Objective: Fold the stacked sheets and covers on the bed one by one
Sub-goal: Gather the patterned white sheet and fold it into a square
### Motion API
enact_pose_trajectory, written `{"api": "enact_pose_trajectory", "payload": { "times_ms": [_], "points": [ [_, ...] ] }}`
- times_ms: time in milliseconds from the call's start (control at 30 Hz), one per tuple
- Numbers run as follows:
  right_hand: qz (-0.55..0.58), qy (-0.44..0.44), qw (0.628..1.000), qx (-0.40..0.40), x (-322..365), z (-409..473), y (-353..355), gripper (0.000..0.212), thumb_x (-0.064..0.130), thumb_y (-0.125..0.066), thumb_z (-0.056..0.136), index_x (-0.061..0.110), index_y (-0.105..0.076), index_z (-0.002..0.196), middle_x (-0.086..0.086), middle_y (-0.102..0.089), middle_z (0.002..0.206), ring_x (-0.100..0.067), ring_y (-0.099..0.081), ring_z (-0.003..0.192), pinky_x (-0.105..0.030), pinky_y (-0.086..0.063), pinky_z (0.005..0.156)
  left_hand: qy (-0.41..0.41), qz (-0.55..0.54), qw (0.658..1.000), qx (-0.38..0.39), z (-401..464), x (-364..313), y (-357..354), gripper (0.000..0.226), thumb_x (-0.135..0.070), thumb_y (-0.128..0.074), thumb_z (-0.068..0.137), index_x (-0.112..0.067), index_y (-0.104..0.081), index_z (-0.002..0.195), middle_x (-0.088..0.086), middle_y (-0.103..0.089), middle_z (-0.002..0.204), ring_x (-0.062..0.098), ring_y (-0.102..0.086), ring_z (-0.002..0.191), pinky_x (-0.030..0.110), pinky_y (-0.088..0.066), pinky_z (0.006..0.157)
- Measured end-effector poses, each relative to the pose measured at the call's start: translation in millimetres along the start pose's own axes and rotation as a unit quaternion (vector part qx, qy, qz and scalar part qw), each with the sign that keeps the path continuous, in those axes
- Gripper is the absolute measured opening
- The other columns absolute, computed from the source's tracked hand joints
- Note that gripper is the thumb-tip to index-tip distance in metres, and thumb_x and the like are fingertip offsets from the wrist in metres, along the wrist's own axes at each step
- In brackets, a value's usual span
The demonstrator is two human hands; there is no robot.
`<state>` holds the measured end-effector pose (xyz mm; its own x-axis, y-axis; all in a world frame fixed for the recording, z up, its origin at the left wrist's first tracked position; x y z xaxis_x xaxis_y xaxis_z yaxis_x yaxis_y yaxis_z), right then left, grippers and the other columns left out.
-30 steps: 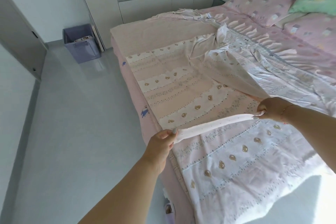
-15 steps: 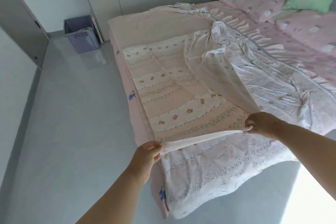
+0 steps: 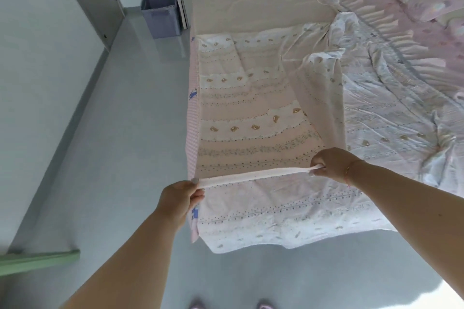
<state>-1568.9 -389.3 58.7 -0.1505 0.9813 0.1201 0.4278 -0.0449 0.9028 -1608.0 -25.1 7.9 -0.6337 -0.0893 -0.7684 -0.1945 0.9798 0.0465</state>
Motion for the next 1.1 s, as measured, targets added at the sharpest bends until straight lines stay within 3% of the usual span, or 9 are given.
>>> {"api": "enact_pose_trajectory", "payload": {
  "times_ms": [100, 200, 333, 433, 500, 600, 800, 967, 1100],
  "points": [
    [-0.004, 0.014, 1.000, 0.006, -0.9, -18.9, -10.8, 0.031, 0.040, -0.056, 0.093, 0.016, -0.068, 0.106, -0.001, -0.068, 0.102, -0.017, -0.061, 0.094, -0.023, -0.044, 0.080, 0.006, -0.025, 0.999, -0.020, -20.7, 16.6, 2.5, 0.020, -0.009, -0.062, 0.093, 0.008, -0.063, 0.103, 0.020, -0.070, 0.092, 0.025, -0.070, 0.085, 0.038, -0.054, 0.092],
    [0.004, 0.023, 1.000, 0.010, -3.1, -42.0, -27.2, 0.030, 0.040, -0.056, 0.093, 0.016, -0.069, 0.106, 0.000, -0.067, 0.103, -0.016, -0.061, 0.094, -0.023, -0.045, 0.082, 0.016, -0.043, 0.998, -0.049, -40.3, 32.7, 8.2, 0.026, -0.021, -0.061, 0.095, 0.004, -0.066, 0.093, 0.020, -0.071, 0.088, 0.026, -0.070, 0.080, 0.037, -0.055, 0.088],
    [0.015, 0.034, 0.999, 0.012, -1.8, -68.7, -49.4, 0.029, 0.040, -0.057, 0.092, 0.017, -0.069, 0.106, 0.003, -0.067, 0.105, -0.013, -0.060, 0.095, -0.021, -0.045, 0.083, 0.009, -0.026, 0.996, -0.082, -57.8, 51.4, 12.7, 0.029, -0.022, -0.064, 0.093, 0.004, -0.071, 0.082, 0.013, -0.074, 0.085, 0.030, -0.069, 0.089, 0.039, -0.054, 0.091],
    [0.015, 0.038, 0.999, 0.015, 0.8, -87.2, -62.5, 0.031, 0.042, -0.057, 0.091, 0.017, -0.070, 0.105, 0.002, -0.067, 0.104, -0.014, -0.060, 0.095, -0.022, -0.044, 0.081, -0.007, 0.014, 0.997, -0.080, -76.4, 64.1, 14.5, 0.022, -0.019, -0.082, 0.069, 0.001, -0.073, 0.073, 0.015, -0.075, 0.084, 0.035, -0.070, 0.091, 0.045, -0.054, 0.093],
    [0.015, 0.041, 0.999, 0.009, 2.4, -99.4, -67.5, 0.031, 0.043, -0.057, 0.091, 0.018, -0.070, 0.106, 0.003, -0.066, 0.104, -0.014, -0.060, 0.095, -0.021, -0.044, 0.080, -0.017, 0.039, 0.997, -0.065, -88.2, 76.0, 15.9, 0.017, -0.016, -0.082, 0.055, -0.005, -0.076, 0.067, 0.013, -0.075, 0.084, 0.035, -0.070, 0.091, 0.046, -0.052, 0.095],
    [0.015, 0.047, 0.999, -0.001, 7.9, -121.2, -71.3, 0.032, 0.044, -0.058, 0.090, 0.019, -0.070, 0.106, 0.003, -0.067, 0.103, -0.014, -0.061, 0.094, -0.023, -0.046, 0.082, -0.034, 0.038, 0.997, -0.058, -105.4, 97.6, 23.9, 0.014, -0.003, -0.082, 0.068, -0.017, -0.079, 0.065, 0.006, -0.076, 0.083, 0.030, -0.070, 0.093, 0.044, -0.050, 0.100],
    [0.016, 0.074, 0.997, -0.012, 31.7, -167.8, -86.5, 0.030, 0.043, -0.058, 0.091, 0.021, -0.071, 0.107, 0.004, -0.066, 0.104, -0.013, -0.060, 0.096, -0.019, -0.040, 0.077, -0.037, 0.011, 0.997, -0.073, -146.8, 129.6, 52.0, 0.014, -0.001, -0.080, 0.073, -0.013, -0.078, 0.067, 0.006, -0.076, 0.084, 0.029, -0.069, 0.094, 0.043, -0.049, 0.100],
    [-0.008, 0.086, 0.996, 0.035, 45.8, -199.2, -117.4, 0.032, 0.043, -0.054, 0.093, 0.021, -0.069, 0.110, 0.002, -0.065, 0.107, -0.015, -0.059, 0.101, -0.021, -0.040, 0.080, -0.026, 0.031, 0.996, -0.085, -181.8, 164.7, 67.5, 0.012, 0.001, -0.081, 0.072, -0.010, -0.077, 0.073, 0.005, -0.076, 0.081, 0.027, -0.069, 0.091, 0.039, -0.049, 0.097],
    [-0.039, 0.087, 0.992, 0.086, 53.8, -211.6, -151.0, 0.031, 0.041, -0.053, 0.094, 0.020, -0.067, 0.113, 0.001, -0.064, 0.113, -0.017, -0.056, 0.108, -0.023, -0.039, 0.086, -0.006, 0.057, 0.994, -0.094, -192.9, 198.6, 72.7, 0.012, 0.002, -0.079, 0.074, -0.009, -0.075, 0.077, 0.005, -0.073, 0.085, 0.023, -0.066, 0.089, 0.030, -0.045, 0.086]
  ]
}}
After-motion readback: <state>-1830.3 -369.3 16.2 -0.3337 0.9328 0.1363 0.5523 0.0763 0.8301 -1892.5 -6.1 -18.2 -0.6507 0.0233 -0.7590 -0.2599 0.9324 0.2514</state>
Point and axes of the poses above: each hand's wrist, its own z-axis towards the middle knuckle, its own y-axis out of the back of the hand, x = y × z, the point moved 8 cm from there along z, towards the middle knuckle
